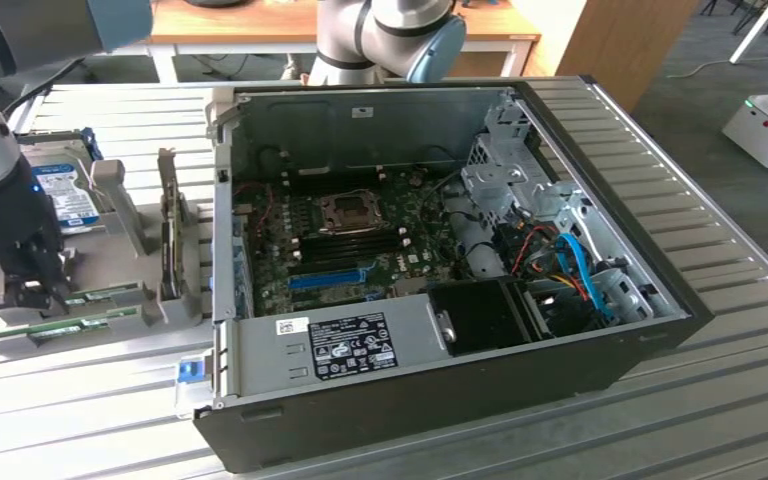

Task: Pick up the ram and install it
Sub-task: 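Pick up the ram and move it above insertion slot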

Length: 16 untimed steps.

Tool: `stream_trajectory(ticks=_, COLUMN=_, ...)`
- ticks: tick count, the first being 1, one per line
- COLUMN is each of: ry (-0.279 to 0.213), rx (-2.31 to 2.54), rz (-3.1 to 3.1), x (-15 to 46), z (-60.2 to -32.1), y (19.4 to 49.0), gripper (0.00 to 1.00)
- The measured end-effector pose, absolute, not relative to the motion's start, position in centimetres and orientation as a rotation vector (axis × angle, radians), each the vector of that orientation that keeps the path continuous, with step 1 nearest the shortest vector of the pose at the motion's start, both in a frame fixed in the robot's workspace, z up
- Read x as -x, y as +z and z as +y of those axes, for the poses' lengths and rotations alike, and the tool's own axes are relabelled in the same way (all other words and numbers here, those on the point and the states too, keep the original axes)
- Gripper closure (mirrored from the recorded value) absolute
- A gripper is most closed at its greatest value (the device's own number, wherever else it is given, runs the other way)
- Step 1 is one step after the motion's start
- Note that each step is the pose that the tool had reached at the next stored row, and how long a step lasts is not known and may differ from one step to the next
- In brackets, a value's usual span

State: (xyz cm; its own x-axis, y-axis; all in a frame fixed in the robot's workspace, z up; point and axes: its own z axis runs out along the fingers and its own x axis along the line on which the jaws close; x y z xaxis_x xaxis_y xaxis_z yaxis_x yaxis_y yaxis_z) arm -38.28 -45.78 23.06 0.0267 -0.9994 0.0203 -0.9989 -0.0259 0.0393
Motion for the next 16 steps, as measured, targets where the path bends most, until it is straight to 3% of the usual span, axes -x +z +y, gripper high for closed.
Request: stream_trajectory(ticks=16, ry=-0.020, rx=-2.220, rz=-2.162, x=38.3, z=-45.8, y=21.7, gripper=0.69)
